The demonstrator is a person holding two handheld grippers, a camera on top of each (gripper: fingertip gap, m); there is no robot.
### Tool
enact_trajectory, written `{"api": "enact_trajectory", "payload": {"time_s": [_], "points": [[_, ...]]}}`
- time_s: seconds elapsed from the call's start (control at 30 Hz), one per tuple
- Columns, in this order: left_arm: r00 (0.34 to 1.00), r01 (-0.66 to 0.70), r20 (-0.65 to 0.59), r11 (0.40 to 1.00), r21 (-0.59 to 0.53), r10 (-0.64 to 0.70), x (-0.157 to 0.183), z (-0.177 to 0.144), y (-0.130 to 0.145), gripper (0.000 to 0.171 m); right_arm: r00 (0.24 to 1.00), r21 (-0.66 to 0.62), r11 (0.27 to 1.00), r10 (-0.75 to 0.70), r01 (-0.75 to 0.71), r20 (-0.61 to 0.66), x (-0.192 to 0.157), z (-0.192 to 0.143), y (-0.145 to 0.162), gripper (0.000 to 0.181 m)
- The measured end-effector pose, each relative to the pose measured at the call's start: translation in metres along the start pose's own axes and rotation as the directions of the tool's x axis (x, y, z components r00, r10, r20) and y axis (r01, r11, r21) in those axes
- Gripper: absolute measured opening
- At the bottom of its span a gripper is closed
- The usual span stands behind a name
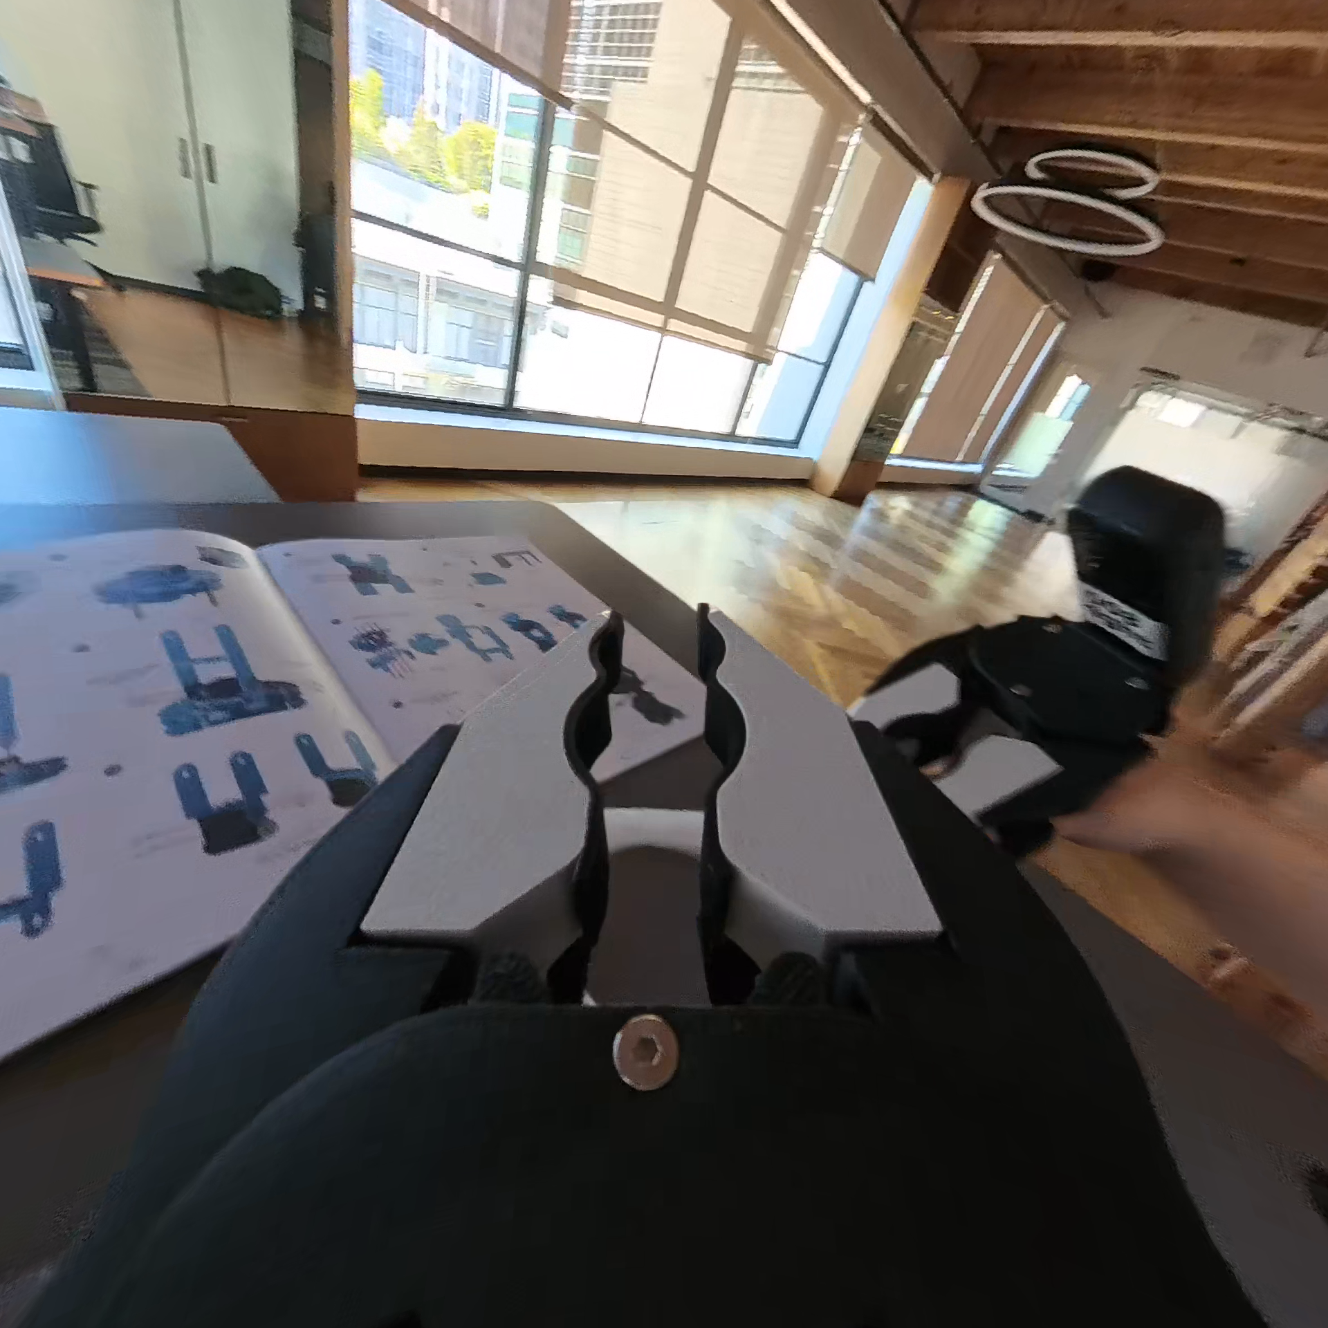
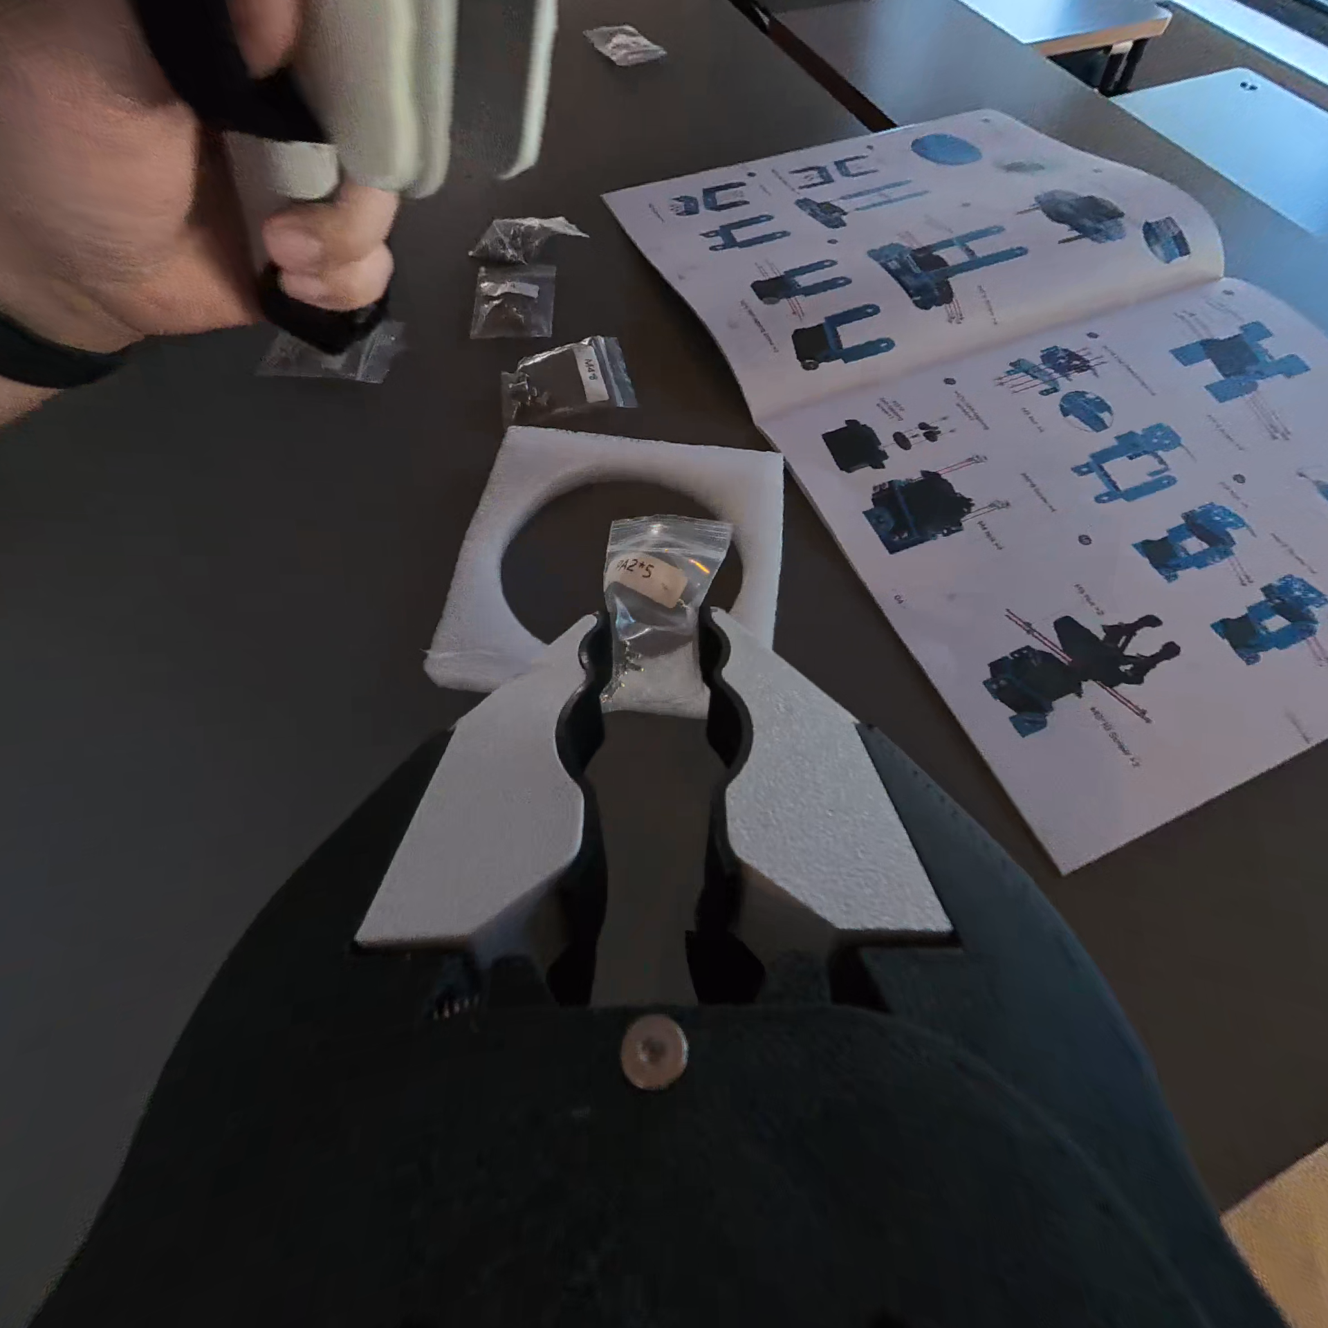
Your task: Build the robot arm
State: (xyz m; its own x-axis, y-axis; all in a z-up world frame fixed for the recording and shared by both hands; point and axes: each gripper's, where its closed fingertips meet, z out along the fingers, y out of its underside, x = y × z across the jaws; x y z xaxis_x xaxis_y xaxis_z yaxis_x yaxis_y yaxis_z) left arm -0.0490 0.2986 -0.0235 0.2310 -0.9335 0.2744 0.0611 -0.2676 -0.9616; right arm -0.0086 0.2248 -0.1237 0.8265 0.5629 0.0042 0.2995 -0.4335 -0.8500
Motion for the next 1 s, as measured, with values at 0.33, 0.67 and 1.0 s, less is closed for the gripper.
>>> {"api": "enact_trajectory", "payload": {"time_s": [0.33, 0.67, 1.0], "points": [[0.984, -0.071, 0.164, 0.996, 0.046, 0.063, -0.045, 0.007, 0.017, 0.015, 0.99, 0.076, 0.991, 0.118, -0.113, -0.073, 0.026, 0.026, 0.006, 0.024], [0.978, -0.132, 0.158, 0.991, -0.019, 0.133, -0.044, 0.012, 0.039, 0.014, 0.99, 0.123, 0.988, 0.108, -0.097, -0.089, 0.028, 0.026, -0.002, 0.024], [0.977, -0.161, 0.138, 0.986, -0.035, 0.165, -0.033, 0.019, 0.047, 0.013, 0.986, 0.145, 0.983, 0.126, -0.109, -0.11, 0.032, 0.023, -0.003, 0.024]]}}
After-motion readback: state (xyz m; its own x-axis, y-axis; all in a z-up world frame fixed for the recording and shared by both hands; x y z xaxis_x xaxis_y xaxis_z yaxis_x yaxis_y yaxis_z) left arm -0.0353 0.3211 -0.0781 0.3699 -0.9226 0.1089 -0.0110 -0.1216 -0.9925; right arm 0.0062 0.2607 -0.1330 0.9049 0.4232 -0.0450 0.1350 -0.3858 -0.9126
